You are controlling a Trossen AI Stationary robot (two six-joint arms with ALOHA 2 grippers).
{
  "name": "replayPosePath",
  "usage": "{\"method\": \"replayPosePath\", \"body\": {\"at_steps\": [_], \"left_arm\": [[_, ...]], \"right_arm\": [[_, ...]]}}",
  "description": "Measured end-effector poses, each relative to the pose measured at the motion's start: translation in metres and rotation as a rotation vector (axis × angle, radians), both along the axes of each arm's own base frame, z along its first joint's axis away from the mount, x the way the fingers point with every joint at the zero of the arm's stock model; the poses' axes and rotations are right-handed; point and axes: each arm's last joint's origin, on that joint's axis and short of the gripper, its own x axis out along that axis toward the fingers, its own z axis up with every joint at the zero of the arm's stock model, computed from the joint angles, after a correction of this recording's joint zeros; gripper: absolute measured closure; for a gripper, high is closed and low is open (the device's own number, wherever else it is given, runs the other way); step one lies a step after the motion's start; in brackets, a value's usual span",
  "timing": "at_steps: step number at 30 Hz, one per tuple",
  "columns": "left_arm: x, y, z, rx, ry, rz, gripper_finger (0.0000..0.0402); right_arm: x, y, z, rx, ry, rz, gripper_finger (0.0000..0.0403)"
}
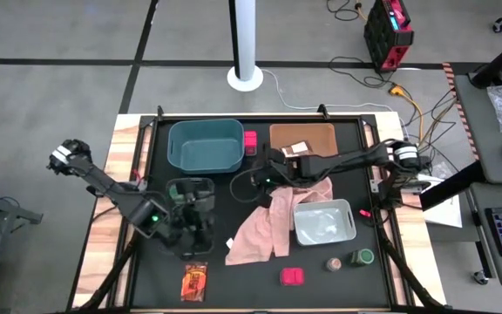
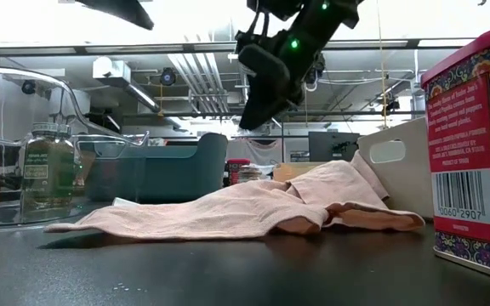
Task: Sort spices by type
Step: Put the top brown seasoning bottle into the white bin
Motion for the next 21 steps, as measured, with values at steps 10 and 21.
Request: {"method": "replayPosePath", "body": {"at_steps": [10, 21], "left_arm": [[-0.024, -0.014, 0.004, 0.048, -0.070, -0.032, 0.0235], [-0.028, -0.014, 0.000, 0.078, -0.057, -0.030, 0.0235]], "right_arm": [[-0.004, -0.006, -0.012, -0.063, 0.065, 0.155, 0.0126], [0.011, -0.023, -0.050, -0.029, 0.090, 0.041, 0.0096]]}}
